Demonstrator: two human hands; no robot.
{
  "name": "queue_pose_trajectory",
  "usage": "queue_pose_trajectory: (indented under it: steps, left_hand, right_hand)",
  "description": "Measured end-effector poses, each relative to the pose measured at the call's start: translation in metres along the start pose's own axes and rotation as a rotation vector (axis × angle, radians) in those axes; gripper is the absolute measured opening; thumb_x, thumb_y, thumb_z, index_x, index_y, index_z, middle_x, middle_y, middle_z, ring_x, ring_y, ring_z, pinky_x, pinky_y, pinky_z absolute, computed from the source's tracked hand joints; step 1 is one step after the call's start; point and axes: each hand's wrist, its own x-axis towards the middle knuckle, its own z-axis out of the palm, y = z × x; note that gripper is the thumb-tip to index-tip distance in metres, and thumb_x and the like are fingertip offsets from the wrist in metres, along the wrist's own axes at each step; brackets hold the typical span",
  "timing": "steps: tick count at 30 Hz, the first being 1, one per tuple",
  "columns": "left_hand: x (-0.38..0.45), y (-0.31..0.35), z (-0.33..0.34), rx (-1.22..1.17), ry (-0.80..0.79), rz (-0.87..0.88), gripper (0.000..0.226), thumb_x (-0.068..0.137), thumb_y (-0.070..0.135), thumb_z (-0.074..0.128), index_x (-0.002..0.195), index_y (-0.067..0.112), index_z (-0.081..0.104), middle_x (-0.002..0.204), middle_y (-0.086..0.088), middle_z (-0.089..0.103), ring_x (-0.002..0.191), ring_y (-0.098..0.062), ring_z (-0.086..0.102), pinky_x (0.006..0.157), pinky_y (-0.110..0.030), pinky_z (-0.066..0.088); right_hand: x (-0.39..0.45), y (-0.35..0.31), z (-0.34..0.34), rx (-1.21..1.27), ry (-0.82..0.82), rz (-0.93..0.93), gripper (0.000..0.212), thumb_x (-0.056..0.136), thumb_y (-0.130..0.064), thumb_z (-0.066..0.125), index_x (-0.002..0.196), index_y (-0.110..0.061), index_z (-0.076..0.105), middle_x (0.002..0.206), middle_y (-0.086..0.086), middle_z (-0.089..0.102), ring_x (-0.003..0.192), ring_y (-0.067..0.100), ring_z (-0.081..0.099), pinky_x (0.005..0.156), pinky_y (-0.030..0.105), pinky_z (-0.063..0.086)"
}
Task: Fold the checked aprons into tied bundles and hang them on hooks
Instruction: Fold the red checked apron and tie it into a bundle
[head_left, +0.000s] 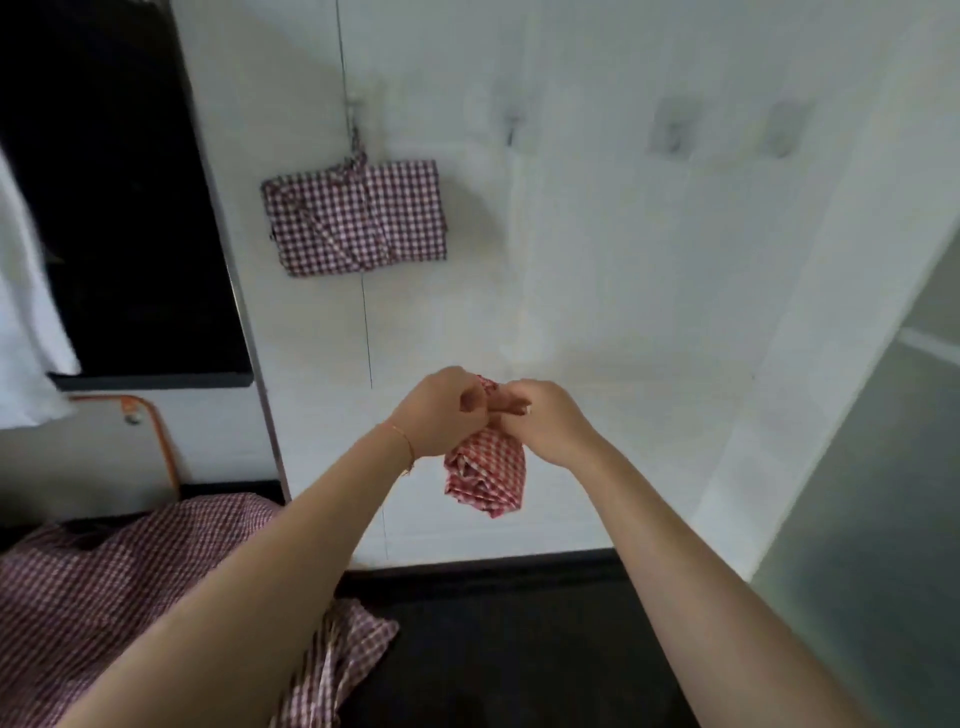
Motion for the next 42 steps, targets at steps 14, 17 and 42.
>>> queue_pose_trajectory:
  steps: [14, 17, 42]
  left_hand:
    - [0.072, 0.082, -0.147, -0.432, 0.181, -0.064, 0.060, 0.079, 0.038, 0.082, 0.125, 0.021, 0.048, 0.113, -0.001, 0.060, 0.098, -0.017, 0.065, 0.076, -0.035, 0.062]
    - [0.082, 0.081, -0.146, -0.475, 0.236, -0.118, 0.064, 0.078, 0.031, 0.083, 0.129, 0.022, 0.045, 0.115, -0.001, 0.059, 0.095, -0.017, 0.065, 0.069, -0.031, 0.062]
    - [0.094, 0.064, -0.152, 0.118, 0.484, 0.033, 0.044, 0.081, 0.039, 0.076, 0.119, 0.024, 0.061, 0.107, 0.002, 0.069, 0.097, -0.019, 0.063, 0.079, -0.031, 0.053]
  right_hand:
    - [0.078, -0.083, -0.131, 0.060, 0.649, -0.127, 0.006, 0.089, -0.020, 0.069, 0.084, -0.019, 0.069, 0.084, -0.006, 0.068, 0.081, 0.013, 0.063, 0.076, 0.028, 0.051]
    - [0.096, -0.092, -0.139, 0.057, 0.625, -0.119, 0.006, 0.088, -0.020, 0.070, 0.083, -0.018, 0.069, 0.082, -0.005, 0.067, 0.079, 0.012, 0.062, 0.072, 0.025, 0.049]
    - [0.154, -0.122, -0.164, -0.136, 0.456, -0.172, 0.009, 0.087, -0.014, 0.072, 0.082, -0.017, 0.077, 0.083, -0.009, 0.068, 0.083, 0.010, 0.062, 0.078, 0.025, 0.048]
